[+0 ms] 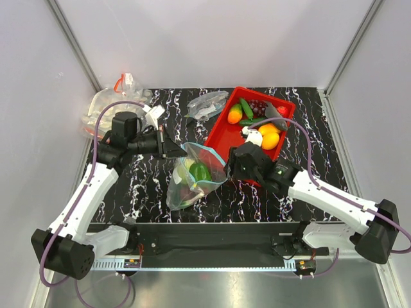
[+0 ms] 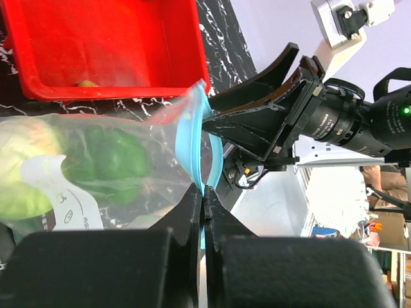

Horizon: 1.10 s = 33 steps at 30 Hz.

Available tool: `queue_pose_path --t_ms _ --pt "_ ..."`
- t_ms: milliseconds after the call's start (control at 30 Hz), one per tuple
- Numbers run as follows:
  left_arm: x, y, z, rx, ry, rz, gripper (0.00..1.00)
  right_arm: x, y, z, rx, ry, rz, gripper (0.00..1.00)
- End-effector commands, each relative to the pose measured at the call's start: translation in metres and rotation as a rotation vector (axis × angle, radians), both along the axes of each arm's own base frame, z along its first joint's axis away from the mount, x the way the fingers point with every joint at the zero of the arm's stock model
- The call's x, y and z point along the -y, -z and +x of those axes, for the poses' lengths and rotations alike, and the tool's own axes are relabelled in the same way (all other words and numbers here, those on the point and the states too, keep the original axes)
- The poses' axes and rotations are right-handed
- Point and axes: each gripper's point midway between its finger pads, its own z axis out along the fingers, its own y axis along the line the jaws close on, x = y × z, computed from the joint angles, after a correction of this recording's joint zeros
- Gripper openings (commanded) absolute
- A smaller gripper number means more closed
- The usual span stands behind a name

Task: Place the food in the zip-top bag and seal the zipper
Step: Adjust the zipper food storage bag at the center of the board.

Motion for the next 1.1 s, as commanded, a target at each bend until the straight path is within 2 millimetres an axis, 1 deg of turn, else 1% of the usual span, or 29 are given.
queue_pose_path --t_ms 0,67,100,133,167,200,233,267,300,333,367,400,433,500,533,567,600,633,667,733,767,800,833,867,900,933,967,1000,1067 --pt "-0.005 -0.017 0.004 0.093 -0.022 0.005 0.00 0.007 -0.014 0.007 0.037 0.033 -0.027 0.60" --pt "-0.006 -0.015 0.005 0.092 -0.027 0.012 0.00 -0.001 -0.010 0.003 0.022 -0.010 -0.019 0.58" --pt "-0.006 -0.015 0.005 0.092 -0.028 0.011 0.00 -0.005 -0.004 0.004 0.002 -0.022 -0.029 0.51" --pt "-0.005 -0.014 0.004 0.089 -0.025 0.008 0.00 -0.009 -0.003 0.004 -0.005 -0.029 -0.024 0.45" --pt "-0.005 -0.013 0.005 0.082 -0.026 0.008 0.00 -0.018 -0.002 0.001 -0.020 -0.063 -0.006 0.40" --pt "-0.005 -0.013 0.005 0.082 -0.025 0.003 0.00 -0.023 0.003 0.001 -0.034 -0.077 -0.003 0.28" --pt "-0.005 -0.013 0.005 0.082 -0.023 0.003 0.00 -0.027 0.001 0.001 -0.035 -0.090 0.016 0.24" --pt "-0.005 -0.011 0.005 0.076 -0.023 0.004 0.00 -0.038 -0.005 0.000 -0.031 -0.121 0.064 0.19" --pt "-0.004 -0.010 0.006 0.074 -0.022 0.007 0.00 -0.042 -0.009 -0.001 -0.025 -0.136 0.089 0.14" --pt "-0.004 -0.008 0.006 0.067 -0.022 0.006 0.00 -0.046 -0.017 -0.001 -0.011 -0.148 0.110 0.04" --pt "-0.003 -0.007 0.005 0.062 -0.016 0.006 0.00 -0.049 -0.024 0.000 -0.002 -0.156 0.133 0.00" --pt "-0.002 -0.005 0.006 0.050 -0.014 0.005 0.00 -0.051 -0.029 -0.001 0.005 -0.162 0.145 0.00" --pt "0.000 -0.003 0.006 0.046 -0.008 0.005 0.00 -0.053 -0.040 0.001 0.021 -0.166 0.161 0.00" --pt "0.007 0.001 0.003 0.033 0.022 0.020 0.00 -0.060 -0.050 -0.001 0.025 -0.191 0.188 0.00" --pt "0.010 0.004 0.001 0.027 0.034 0.034 0.00 -0.063 -0.059 0.001 0.037 -0.196 0.205 0.00" --pt "0.016 0.003 0.000 0.041 0.043 0.061 0.00 -0.066 -0.064 0.001 0.043 -0.203 0.213 0.00" --pt "0.018 0.015 -0.003 0.017 0.062 0.109 0.01 -0.069 -0.073 0.003 0.057 -0.205 0.227 0.00" --pt "0.025 0.012 -0.006 0.031 0.085 0.131 0.02 -0.070 -0.078 0.004 0.064 -0.204 0.236 0.00" --pt "0.025 0.021 -0.005 0.017 0.087 0.175 0.03 -0.072 -0.082 0.006 0.071 -0.202 0.242 0.00" --pt "0.033 0.019 -0.010 0.031 0.118 0.186 0.07 -0.076 -0.095 0.009 0.092 -0.201 0.265 0.00" --pt "0.034 0.018 -0.010 0.036 0.120 0.189 0.19 -0.077 -0.097 0.012 0.096 -0.191 0.266 0.00" --pt "0.033 0.018 -0.009 0.059 0.122 0.200 0.32 -0.078 -0.094 0.015 0.094 -0.180 0.255 0.00" --pt "0.032 0.016 -0.009 0.080 0.121 0.212 0.45 -0.079 -0.100 0.019 0.104 -0.168 0.258 0.00" --pt "0.027 0.018 -0.007 0.104 0.098 0.248 0.71 -0.078 -0.098 0.022 0.107 -0.151 0.248 0.00" --pt "0.022 0.013 -0.010 0.150 0.091 0.259 0.78 -0.077 -0.100 0.024 0.114 -0.141 0.250 0.00" --pt "0.019 0.010 -0.012 0.171 0.080 0.262 0.83 -0.077 -0.100 0.026 0.120 -0.134 0.253 0.00" --pt "0.016 0.013 -0.014 0.192 0.067 0.268 0.89 -0.077 -0.102 0.028 0.132 -0.125 0.257 0.00" --pt "0.010 0.012 -0.022 0.224 0.058 0.258 0.99 -0.075 -0.102 0.031 0.141 -0.108 0.247 0.00" --pt "0.005 0.011 -0.031 0.258 0.047 0.242 0.99 -0.072 -0.101 0.034 0.146 -0.096 0.229 0.00"
